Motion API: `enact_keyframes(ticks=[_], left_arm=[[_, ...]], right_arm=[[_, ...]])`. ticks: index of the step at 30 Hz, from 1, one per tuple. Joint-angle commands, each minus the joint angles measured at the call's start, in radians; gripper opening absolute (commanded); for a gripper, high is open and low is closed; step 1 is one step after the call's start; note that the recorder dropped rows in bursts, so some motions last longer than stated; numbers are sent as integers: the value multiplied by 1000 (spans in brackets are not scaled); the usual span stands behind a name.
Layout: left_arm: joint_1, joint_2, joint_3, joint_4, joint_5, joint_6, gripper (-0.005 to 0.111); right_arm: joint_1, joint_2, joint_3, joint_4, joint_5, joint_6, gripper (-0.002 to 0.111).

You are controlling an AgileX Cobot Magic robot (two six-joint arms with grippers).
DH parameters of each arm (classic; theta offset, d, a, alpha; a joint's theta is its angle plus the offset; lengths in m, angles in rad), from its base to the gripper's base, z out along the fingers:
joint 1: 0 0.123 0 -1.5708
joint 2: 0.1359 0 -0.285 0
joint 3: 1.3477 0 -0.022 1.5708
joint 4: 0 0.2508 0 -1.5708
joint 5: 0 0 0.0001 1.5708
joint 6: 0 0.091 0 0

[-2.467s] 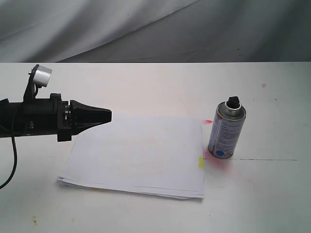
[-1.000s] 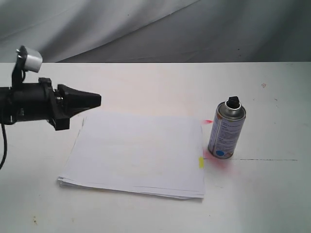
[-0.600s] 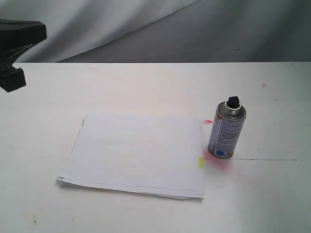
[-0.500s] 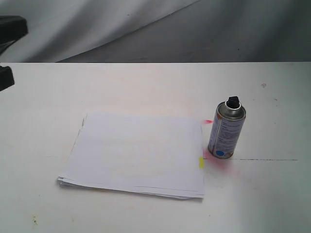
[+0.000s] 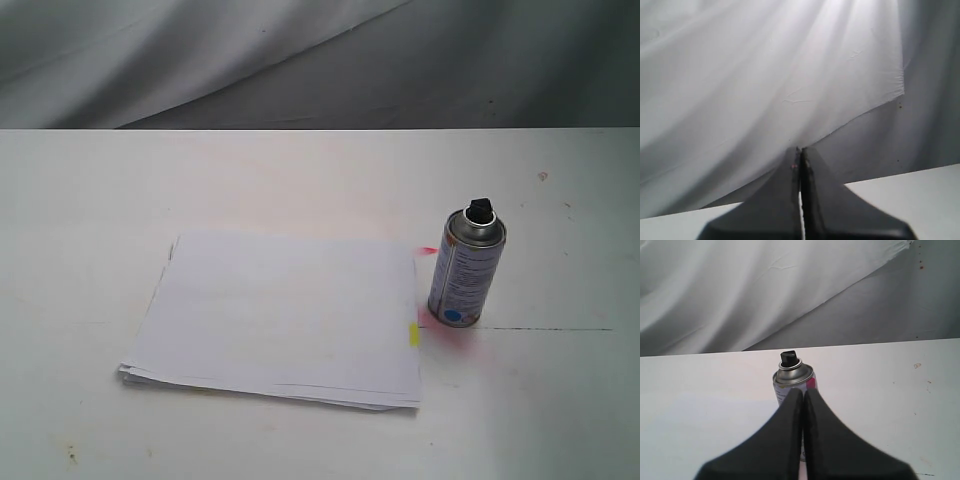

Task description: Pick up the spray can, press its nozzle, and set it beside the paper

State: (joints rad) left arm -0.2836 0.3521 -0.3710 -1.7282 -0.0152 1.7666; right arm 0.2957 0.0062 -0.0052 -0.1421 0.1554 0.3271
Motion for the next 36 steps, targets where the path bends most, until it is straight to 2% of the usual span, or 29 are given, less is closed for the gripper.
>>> enact_keyframes(ticks=[1,5,10,18,25,36], left_arm=[[-6,-152,109,-16,-19,-51,0],[-6,-265,184,-16,-19,-99,0],[-6,-329,220,-16,-13,-102,0],[-6,-331,220,-16,21,-170,0],[-6,-302,220,-16,15,-93,0],[-6,-258,220,-16,77,-91,0]], right_arm=[[-6,-6,4,2,-12,0,0],[-6,-6,4,2,-12,0,0],[-6,-6,4,2,-12,0,0],[-6,-6,4,2,-12,0,0],[-6,-6,4,2,-12,0,0],[-6,-6,4,2,-12,0,0]])
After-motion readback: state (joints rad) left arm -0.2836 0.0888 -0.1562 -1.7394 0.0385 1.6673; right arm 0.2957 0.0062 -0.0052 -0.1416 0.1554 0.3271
